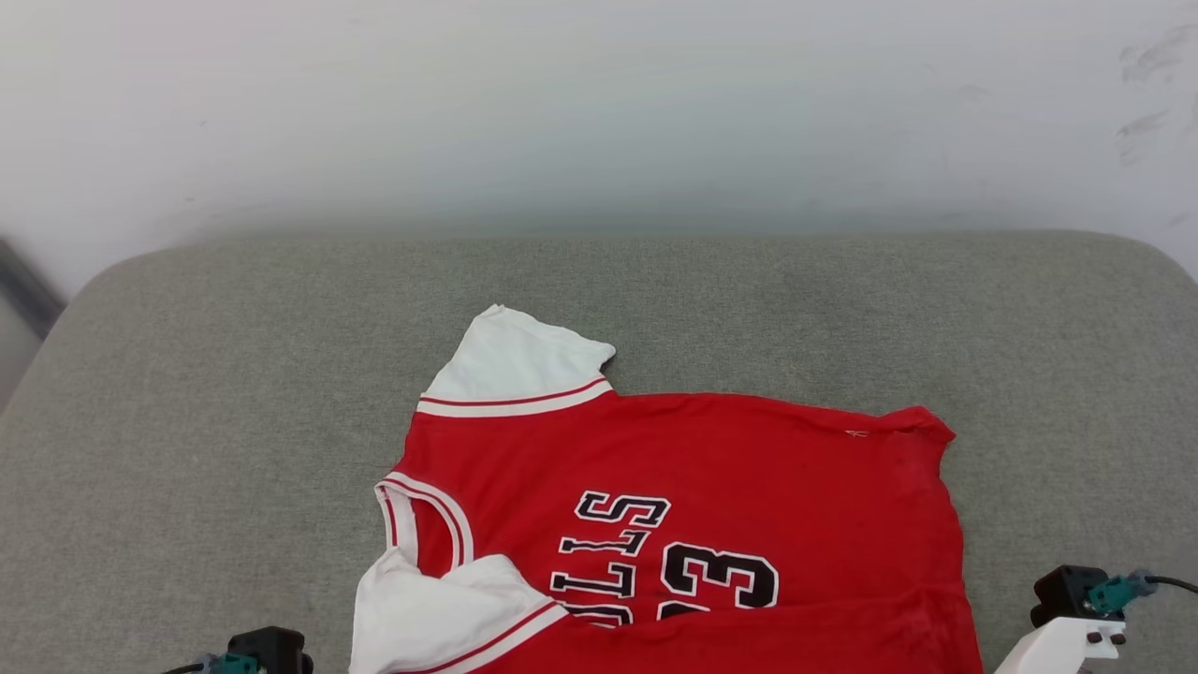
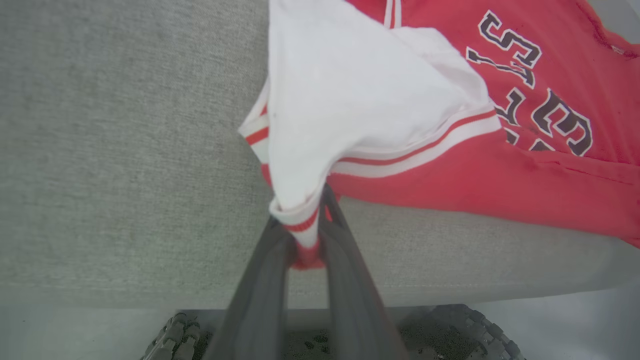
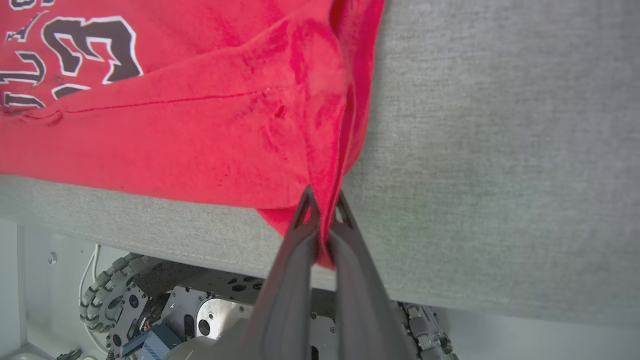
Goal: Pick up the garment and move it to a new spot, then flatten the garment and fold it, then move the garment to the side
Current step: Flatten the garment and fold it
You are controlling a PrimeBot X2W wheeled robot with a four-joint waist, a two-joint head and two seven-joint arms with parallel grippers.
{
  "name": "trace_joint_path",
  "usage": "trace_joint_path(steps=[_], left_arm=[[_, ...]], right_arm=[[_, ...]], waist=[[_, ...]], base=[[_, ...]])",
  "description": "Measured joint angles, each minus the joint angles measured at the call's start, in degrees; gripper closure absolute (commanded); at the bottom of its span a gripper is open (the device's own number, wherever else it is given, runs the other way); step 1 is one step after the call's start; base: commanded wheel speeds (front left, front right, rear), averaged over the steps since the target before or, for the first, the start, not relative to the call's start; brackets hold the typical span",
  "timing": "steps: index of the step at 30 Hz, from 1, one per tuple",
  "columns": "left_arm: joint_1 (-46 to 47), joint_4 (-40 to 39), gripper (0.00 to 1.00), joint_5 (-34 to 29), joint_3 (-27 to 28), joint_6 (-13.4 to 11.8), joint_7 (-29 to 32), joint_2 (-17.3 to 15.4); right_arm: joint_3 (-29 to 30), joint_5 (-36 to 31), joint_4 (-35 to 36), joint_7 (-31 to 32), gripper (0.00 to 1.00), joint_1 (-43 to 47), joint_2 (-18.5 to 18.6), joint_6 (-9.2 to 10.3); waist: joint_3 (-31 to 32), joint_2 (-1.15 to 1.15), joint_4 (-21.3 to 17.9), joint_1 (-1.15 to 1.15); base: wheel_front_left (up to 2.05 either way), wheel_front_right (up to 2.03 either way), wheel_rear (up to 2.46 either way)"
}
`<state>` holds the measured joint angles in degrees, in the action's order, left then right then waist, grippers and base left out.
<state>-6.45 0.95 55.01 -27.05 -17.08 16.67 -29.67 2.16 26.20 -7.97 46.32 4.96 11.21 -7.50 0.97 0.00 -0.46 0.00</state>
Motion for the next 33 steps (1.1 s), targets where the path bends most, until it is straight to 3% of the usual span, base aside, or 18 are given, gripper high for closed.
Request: trace_joint_path(steps=[1,2,3,10,15,21,27,33], left_arm=[[-0.5,0.4,1.00,0.4,-0.1,0.3,0.0,0.3],[-0.5,1.0,0.77,0.3,-0.1,0.4,-0.5,0.7],[-0.5,1.6,0.00,0.2,-0.1,0.4,-1.0,1.1],[3.7,3.4,0.00,-2.4,0.9,2.0,-7.2,3.0],[11.7,5.0,0.00,-6.4,1.9,3.5,-14.0,4.5],[22.9,9.9,0.00,-8.4,2.4,6.2,-15.9,5.3],[36.7,19.6,0.00,-8.4,1.8,12.2,-10.6,3.5],[48.6,29.6,0.00,-6.3,-0.1,18.6,2.8,0.2]], right_arm=[[-0.2,0.0,-0.2,-0.6,0.79,0.3,-0.1,0.00],[-0.4,0.0,-0.3,-1.8,0.00,0.6,-0.3,0.00],[-0.5,0.0,-0.5,-3.4,0.00,0.8,-0.4,0.00],[-1.0,-1.1,1.0,-21.0,0.00,0.4,-0.3,0.00],[-1.0,-7.0,3.0,-35.1,0.00,-3.3,-0.5,0.01],[-1.6,-11.0,6.8,-38.9,0.00,-6.7,-2.6,0.00],[-3.0,-11.6,8.9,-40.4,0.00,-10.9,-5.6,0.00],[-4.2,-11.1,8.3,-41.8,0.00,-13.3,-7.2,0.00]], waist=[[0.1,0.00,-0.1,0.00],[0.1,0.00,-0.1,0.00],[0.1,0.00,-0.1,0.00],[0.8,0.00,-0.5,0.00],[0.6,0.00,-3.6,0.00],[-2.6,0.00,-6.3,0.00],[-9.6,0.00,-9.0,0.00],[-15.9,0.00,-12.6,0.01]], base=[[0.00,0.00,0.00],[0.00,0.00,0.00],[0.00,0.00,0.00],[0.00,0.00,0.00],[0.00,0.00,0.00],[0.00,0.00,0.00],[0.00,0.00,0.00],[0.00,0.00,0.00]])
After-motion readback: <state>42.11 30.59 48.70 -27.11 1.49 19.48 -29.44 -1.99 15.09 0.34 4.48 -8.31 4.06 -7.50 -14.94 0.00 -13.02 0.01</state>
